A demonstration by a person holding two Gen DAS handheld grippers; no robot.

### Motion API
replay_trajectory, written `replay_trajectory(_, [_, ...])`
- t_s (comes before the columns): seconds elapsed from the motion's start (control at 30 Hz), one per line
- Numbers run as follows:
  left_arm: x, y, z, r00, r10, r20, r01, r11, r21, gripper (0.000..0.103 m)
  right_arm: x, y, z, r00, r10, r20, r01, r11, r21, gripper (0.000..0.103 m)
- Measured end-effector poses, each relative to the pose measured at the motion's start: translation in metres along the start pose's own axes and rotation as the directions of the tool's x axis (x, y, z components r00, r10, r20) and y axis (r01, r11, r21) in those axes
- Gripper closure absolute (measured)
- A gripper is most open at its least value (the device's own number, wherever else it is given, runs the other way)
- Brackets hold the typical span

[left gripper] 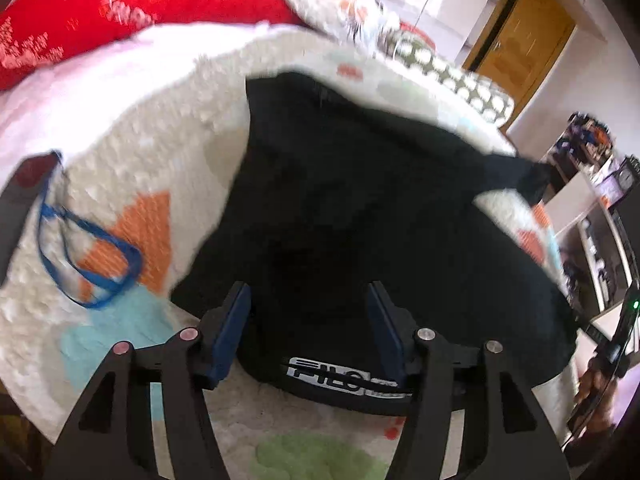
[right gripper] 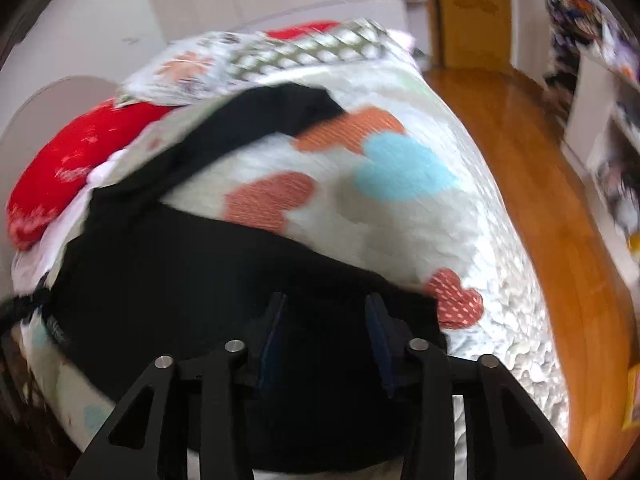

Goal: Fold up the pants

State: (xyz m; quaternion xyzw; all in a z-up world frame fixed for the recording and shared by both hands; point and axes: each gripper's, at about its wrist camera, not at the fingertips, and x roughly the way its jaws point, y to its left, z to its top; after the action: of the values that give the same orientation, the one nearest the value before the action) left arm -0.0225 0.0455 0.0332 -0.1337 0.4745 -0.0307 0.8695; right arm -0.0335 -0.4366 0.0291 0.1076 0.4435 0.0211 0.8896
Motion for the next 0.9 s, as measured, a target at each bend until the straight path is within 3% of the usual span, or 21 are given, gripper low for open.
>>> replay_trajectory(0.13, [0.001, -0.005, -0.002, 1.000, -0.021, 0.012, 0.020, 0.999, 0.032, 0.033, -0.007, 0.001, 0.003, 1.000, 0.004, 0.010, -0.004, 1.000, -0.014, 0.073])
replay_trajectory(0.27, [-0.007, -0.005, 0.002, 0.999, -0.033, 0.030, 0.033, 0.999, 0.013, 0.023, -0.008, 0.013, -0.002, 0.998, 0.055, 0.005, -0.054, 0.996, -0.069, 0.046])
replay_trajectory(0.4, [-0.004, -0.005, 0.018, 1.000, -0.024, 0.010, 0.024, 1.000, 0.007, 0.022, 0.005, 0.019, -0.003, 0.999, 0.026, -0.035, -0.029, 0.997, -0.072, 0.045])
replay_trajectory(0.57, [-0.006, 0.003, 0.059, 0.993, -0.107, 0.047, 0.111, 0.988, -0.103, 0.018, -0.010, 0.038, 0.044, 0.990, 0.133, 0.046, -0.130, 0.989, -0.068, 0.043])
replay_trajectory(0.67, [0.004, 0.004, 0.088, 0.986, -0.157, 0.051, 0.163, 0.971, -0.174, 0.014, 0.003, 0.051, 0.081, 0.987, 0.138, 0.086, -0.131, 0.988, -0.083, 0.042])
replay_trajectory(0.77, [0.023, -0.001, 0.111, 0.989, -0.144, 0.031, 0.148, 0.970, -0.192, 0.014, 0.032, 0.057, 0.118, 0.982, 0.171, 0.081, -0.169, 0.985, -0.024, 0.041])
replay_trajectory(0.83, [0.036, -0.002, 0.123, 0.990, -0.143, 0.012, 0.142, 0.968, -0.207, 0.014, 0.043, 0.064, 0.136, 0.984, 0.147, 0.099, -0.145, 0.989, -0.021, 0.040])
replay_trajectory(0.9, [0.049, -0.003, 0.133, 0.989, -0.144, -0.012, 0.138, 0.965, -0.223, 0.014, 0.050, 0.077, 0.150, 0.988, 0.080, 0.132, -0.068, 0.993, -0.092, 0.038])
